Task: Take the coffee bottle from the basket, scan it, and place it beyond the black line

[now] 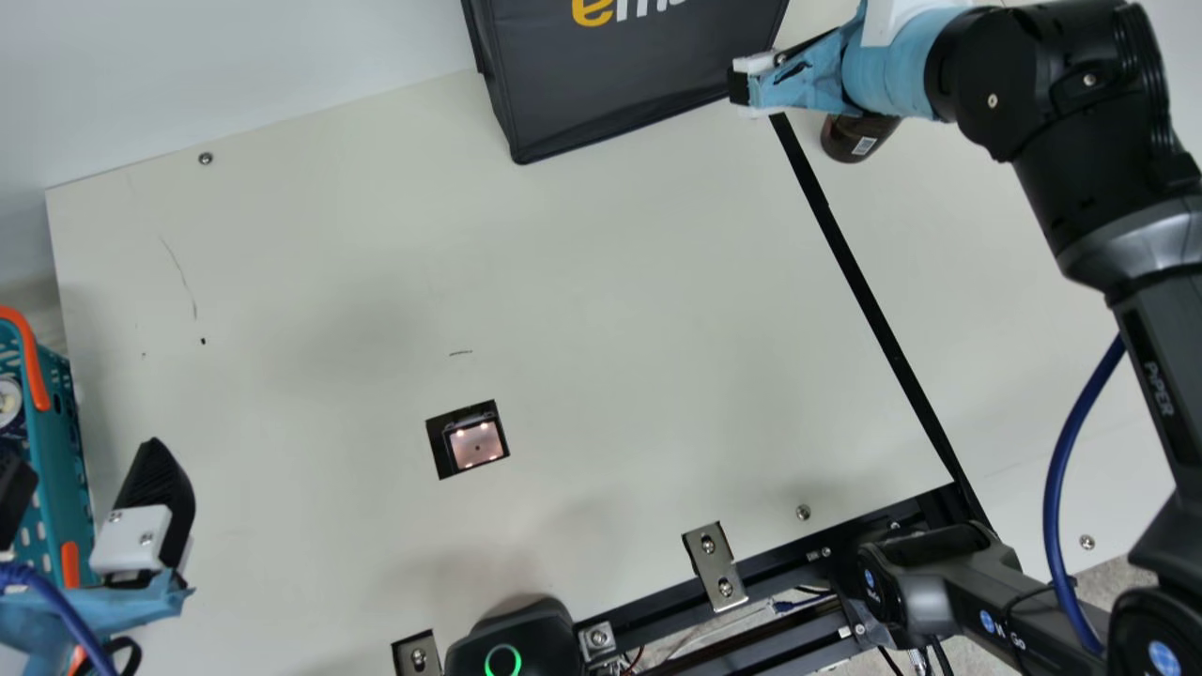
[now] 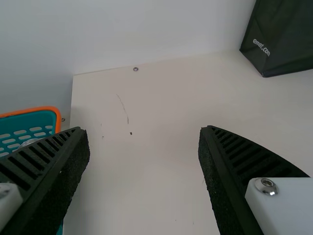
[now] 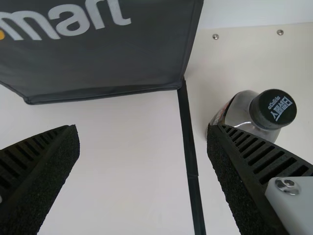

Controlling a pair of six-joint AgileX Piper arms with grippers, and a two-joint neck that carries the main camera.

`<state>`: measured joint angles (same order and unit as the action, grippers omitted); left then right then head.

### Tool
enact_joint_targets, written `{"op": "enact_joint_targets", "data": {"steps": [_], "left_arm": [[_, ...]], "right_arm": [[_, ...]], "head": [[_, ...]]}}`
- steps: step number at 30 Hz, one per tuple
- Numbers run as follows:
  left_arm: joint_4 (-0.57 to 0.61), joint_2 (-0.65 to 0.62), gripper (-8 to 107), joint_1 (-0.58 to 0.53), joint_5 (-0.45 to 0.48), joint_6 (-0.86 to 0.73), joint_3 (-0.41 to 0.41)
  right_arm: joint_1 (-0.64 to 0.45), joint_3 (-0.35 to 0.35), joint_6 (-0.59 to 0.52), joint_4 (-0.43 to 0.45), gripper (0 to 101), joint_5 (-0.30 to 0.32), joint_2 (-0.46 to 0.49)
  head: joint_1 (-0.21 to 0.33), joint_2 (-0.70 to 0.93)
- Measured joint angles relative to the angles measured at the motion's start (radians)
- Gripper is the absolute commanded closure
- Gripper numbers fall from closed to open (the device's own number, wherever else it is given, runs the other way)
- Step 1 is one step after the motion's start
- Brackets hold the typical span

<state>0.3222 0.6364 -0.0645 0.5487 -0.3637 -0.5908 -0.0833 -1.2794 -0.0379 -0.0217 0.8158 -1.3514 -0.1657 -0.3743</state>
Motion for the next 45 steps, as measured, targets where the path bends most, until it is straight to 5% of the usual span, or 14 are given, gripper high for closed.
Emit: {"op": "enact_joint_targets", "data": {"steps": [30,45], "left_arm": [[-0.009,0.004,9,0.000,0.008,0.007,-0.007],[-0.125,0.052,9,0.015,0.265,0.135,-0.248]], "right_arm": [[0.148,0.197,0.177,0.118,11,0.049,0.234],[0.108,0.098,0.047,0.057,11,0.290,0.491]], "head": [[0.000,0.000],[0.000,0.324]]}}
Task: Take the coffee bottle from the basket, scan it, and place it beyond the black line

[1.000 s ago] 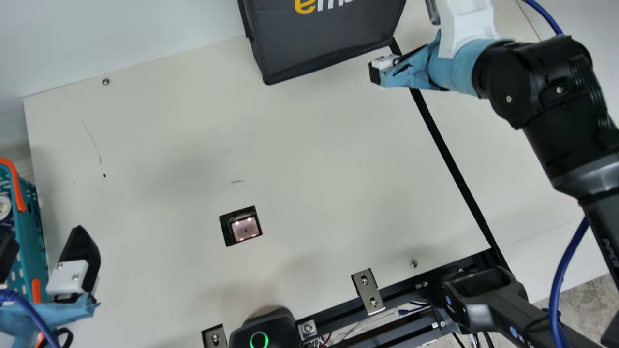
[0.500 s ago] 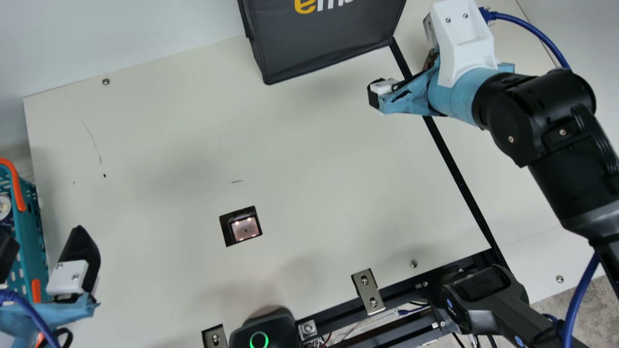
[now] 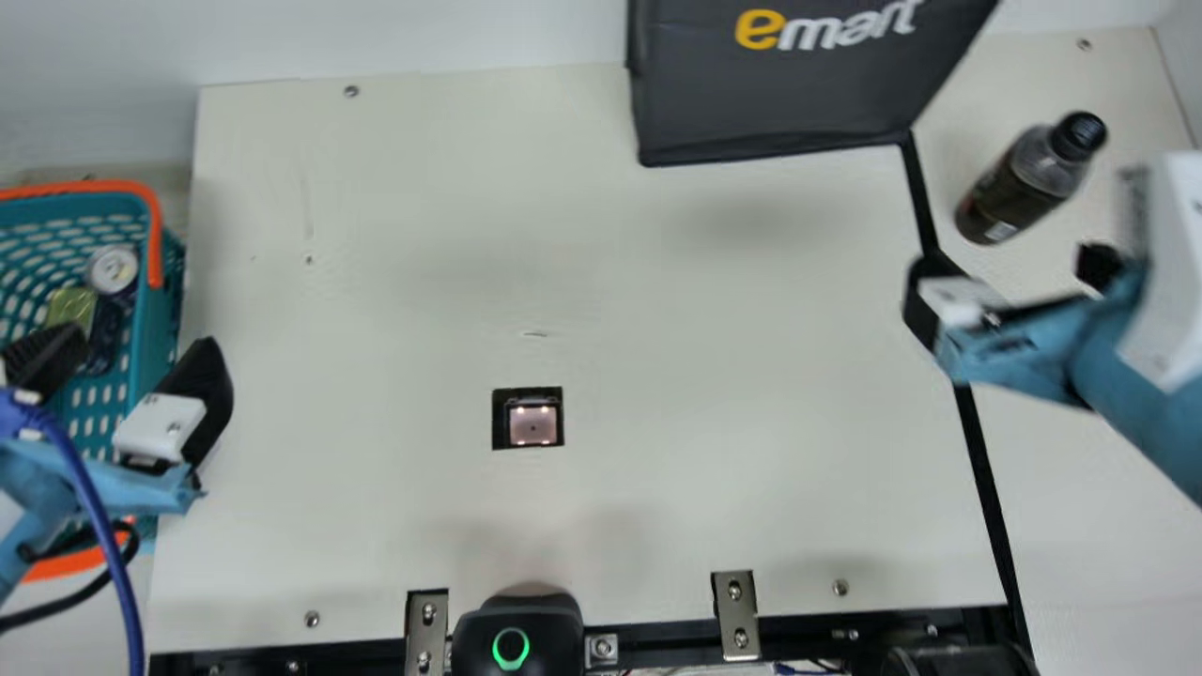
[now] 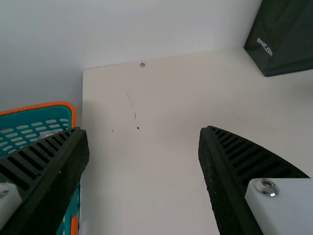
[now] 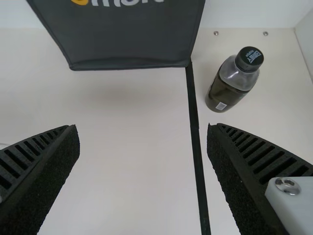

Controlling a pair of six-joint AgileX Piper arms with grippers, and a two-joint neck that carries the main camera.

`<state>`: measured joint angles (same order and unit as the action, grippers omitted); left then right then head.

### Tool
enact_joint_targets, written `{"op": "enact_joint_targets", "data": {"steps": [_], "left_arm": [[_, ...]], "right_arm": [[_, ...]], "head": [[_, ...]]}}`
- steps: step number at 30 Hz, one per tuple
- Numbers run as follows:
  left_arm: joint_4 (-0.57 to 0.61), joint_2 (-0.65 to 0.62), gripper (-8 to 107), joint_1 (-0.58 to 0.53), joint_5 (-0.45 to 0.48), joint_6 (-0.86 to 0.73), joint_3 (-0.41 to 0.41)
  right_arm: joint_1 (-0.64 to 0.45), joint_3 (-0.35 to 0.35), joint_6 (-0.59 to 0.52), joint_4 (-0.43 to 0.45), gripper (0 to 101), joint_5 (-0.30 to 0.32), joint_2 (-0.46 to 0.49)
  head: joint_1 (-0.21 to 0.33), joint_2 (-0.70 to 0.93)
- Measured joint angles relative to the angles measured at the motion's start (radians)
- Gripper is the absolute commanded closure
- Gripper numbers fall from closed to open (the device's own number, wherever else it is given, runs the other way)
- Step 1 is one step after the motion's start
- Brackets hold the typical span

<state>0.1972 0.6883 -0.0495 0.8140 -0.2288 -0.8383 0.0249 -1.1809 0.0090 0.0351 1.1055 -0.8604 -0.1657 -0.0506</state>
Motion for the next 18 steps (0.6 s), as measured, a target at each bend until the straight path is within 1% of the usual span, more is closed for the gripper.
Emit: {"op": "enact_joint_targets", "data": {"steps": [5,8,18], "left_arm": [[-0.039,0.013,9,0.004,0.087,0.040,-0.081],[-0.063,0.025,9,0.008,0.139,0.065,-0.128],[-0.142,0.057,9,0.017,0.315,0.151,-0.290]], "right_arm": [[-0.012,-0.033,-0.041,-0.018,11,0.083,0.089],[-0.014,-0.040,-0.049,-0.023,11,0.117,0.121],[-0.014,-0.040,-0.049,-0.024,11,0.116,0.122]], "head": [[0.000,0.020],[0.000,0.020],[0.000,0.021]]}}
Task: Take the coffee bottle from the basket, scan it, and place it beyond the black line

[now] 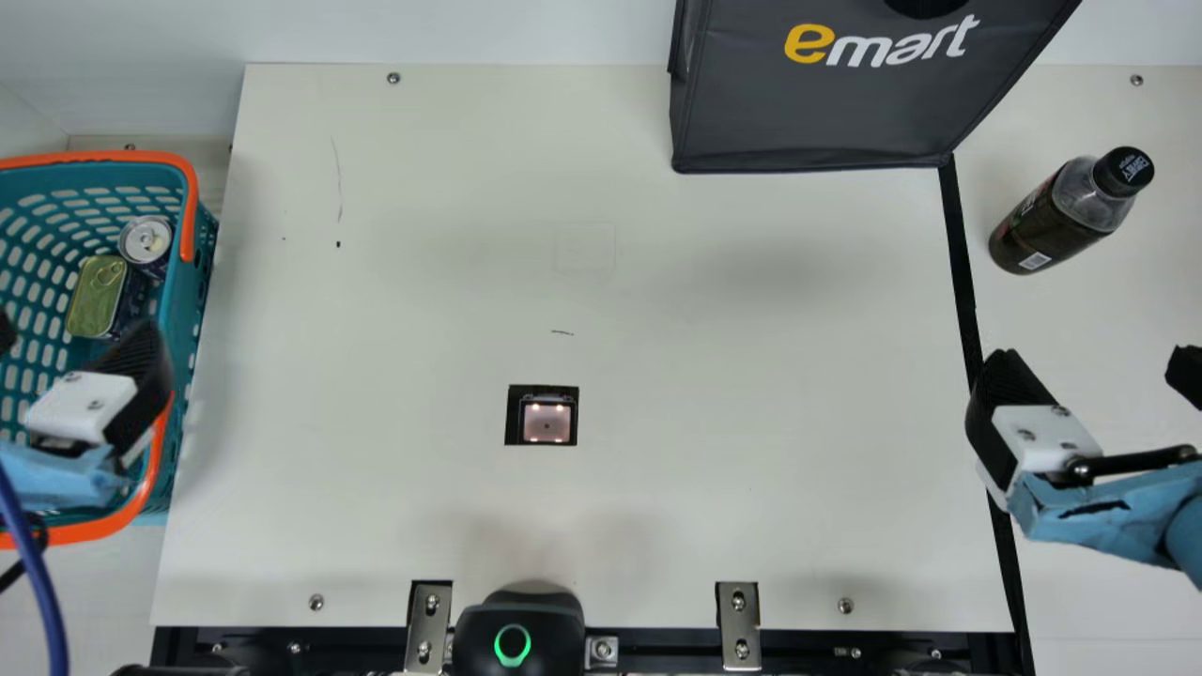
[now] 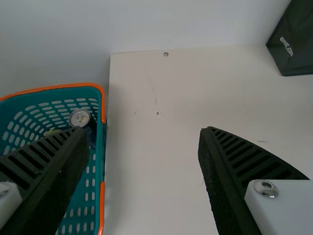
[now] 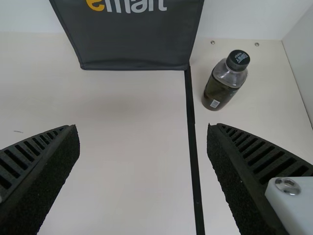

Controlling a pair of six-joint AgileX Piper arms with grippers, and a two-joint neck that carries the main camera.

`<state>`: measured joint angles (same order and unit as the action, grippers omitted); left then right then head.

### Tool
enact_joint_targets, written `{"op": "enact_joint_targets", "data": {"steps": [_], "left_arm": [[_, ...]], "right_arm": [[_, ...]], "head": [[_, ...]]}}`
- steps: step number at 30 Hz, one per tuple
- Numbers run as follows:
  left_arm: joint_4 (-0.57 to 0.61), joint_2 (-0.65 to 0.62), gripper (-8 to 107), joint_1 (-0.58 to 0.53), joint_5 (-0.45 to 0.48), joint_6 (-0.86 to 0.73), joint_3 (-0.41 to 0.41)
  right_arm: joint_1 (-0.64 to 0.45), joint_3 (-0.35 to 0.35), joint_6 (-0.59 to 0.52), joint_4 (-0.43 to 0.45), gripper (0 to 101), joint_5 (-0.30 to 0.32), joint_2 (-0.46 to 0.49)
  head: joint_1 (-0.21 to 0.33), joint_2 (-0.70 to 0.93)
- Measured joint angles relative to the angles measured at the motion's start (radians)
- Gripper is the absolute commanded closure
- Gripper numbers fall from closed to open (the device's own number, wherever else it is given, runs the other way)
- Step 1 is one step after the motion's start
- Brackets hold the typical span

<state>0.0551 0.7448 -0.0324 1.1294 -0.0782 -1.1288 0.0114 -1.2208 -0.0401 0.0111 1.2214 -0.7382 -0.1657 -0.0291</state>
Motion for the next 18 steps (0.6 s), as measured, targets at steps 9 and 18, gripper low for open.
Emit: {"op": "enact_joint_targets", "data": {"steps": [9,18], "left_arm": [[-0.030,0.011,9,0.004,0.084,0.032,-0.074],[-0.030,0.011,9,0.004,0.084,0.032,-0.074]], "right_arm": [[0.000,0.000,0.000,0.000,11,0.001,0.000],[0.000,0.000,0.000,0.000,11,0.001,0.000]], "head": [[0.000,0.000],[0.000,0.000]]}}
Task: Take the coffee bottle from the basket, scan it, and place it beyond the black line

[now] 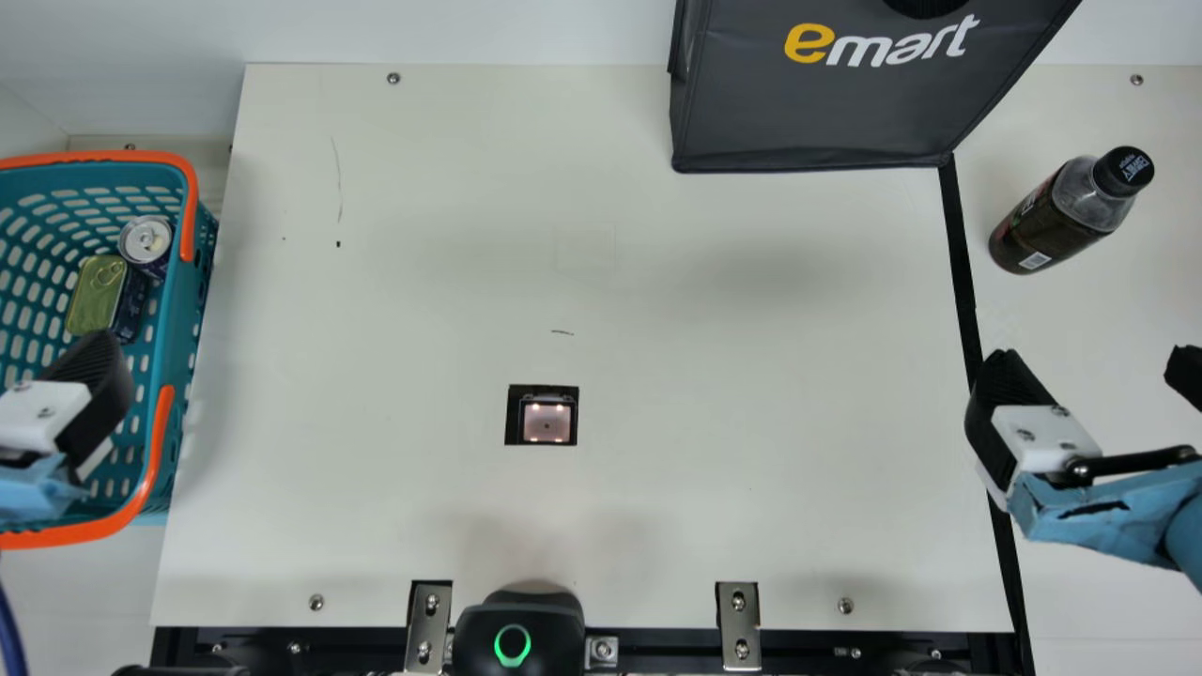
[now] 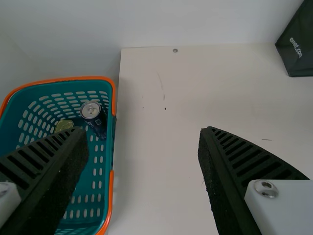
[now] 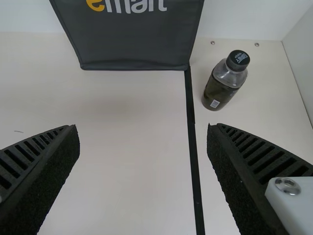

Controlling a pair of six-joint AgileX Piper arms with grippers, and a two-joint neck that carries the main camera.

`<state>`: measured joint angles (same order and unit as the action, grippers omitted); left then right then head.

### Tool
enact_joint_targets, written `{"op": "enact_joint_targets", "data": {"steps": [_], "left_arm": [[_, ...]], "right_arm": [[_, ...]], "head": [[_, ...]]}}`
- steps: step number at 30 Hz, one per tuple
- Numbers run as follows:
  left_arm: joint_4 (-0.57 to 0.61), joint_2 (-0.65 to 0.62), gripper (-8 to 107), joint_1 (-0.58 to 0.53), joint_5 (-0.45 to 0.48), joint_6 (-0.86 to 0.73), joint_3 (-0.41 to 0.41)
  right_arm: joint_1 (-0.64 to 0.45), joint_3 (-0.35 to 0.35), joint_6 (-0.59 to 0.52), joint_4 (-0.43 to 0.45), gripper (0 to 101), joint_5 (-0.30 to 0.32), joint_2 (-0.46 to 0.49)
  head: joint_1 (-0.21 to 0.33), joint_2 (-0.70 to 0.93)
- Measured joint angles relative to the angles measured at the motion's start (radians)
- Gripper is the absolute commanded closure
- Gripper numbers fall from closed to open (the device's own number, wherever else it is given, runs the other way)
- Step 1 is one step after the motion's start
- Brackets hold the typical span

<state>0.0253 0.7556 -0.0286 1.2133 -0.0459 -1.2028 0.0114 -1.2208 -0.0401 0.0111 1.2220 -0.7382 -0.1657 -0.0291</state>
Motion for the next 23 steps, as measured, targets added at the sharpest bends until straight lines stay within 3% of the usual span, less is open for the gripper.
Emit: {"op": "enact_joint_targets", "data": {"steps": [23], "left_arm": [[0.000,0.000,9,0.000,0.000,0.000,0.000]], "right_arm": [[0.000,0.000,0.000,0.000,11,0.000,0.000]], "head": [[0.000,0.000]]}}
